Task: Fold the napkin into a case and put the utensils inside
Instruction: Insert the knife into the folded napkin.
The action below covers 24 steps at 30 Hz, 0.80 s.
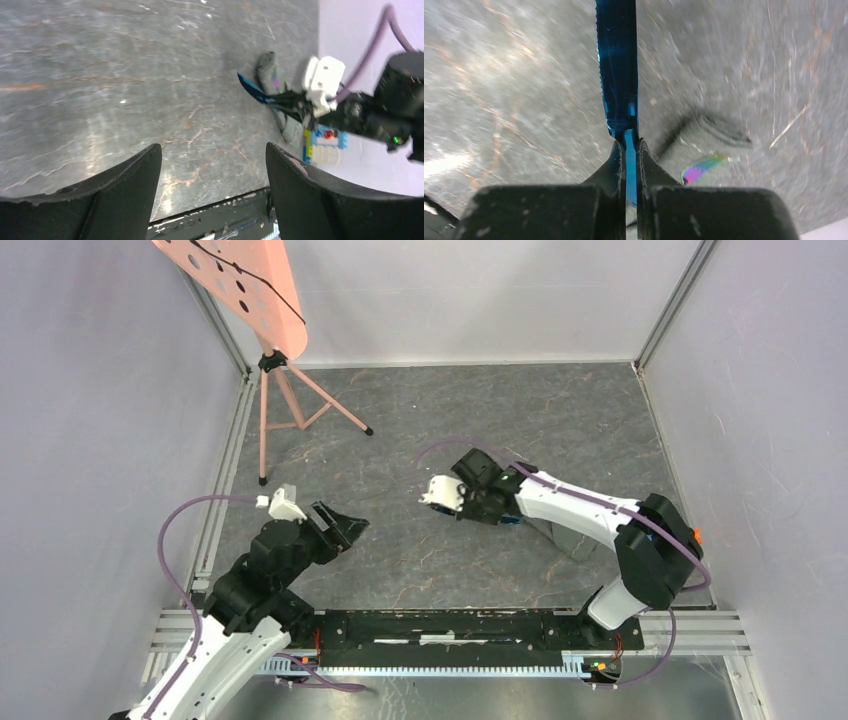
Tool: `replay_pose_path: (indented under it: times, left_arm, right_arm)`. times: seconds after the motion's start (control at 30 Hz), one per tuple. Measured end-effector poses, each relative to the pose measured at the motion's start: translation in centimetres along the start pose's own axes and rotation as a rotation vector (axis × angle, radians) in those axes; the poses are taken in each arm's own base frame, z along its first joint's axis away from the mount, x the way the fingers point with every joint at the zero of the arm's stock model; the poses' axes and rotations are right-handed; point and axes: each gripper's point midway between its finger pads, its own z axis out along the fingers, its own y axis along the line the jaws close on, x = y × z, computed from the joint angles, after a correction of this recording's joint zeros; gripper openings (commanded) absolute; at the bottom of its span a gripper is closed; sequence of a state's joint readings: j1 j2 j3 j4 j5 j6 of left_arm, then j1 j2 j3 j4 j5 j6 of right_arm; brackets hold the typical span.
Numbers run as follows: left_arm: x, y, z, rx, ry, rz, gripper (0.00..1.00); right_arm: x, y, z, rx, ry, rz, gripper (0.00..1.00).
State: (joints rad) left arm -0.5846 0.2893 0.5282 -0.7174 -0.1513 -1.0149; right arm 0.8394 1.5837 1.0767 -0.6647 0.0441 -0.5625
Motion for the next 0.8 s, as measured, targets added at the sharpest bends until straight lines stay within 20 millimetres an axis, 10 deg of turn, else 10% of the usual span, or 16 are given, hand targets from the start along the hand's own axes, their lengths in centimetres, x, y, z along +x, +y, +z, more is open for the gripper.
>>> replay_pose_path:
  times: [0.3, 0.8]
  left_arm:
    - [2.7, -4.5, 2.1, 0.195, 0.171, 0.042, 0.82]
    - [3.3, -6.3, 1.9, 0.293, 0.214, 0.058, 0.83]
  right_arm:
    - [6.1, -4.1, 0.1, 0.057, 0.062, 0.197, 0.00]
    - [7.8, -4.4, 1.0, 0.064, 0.044, 0.280, 0.00]
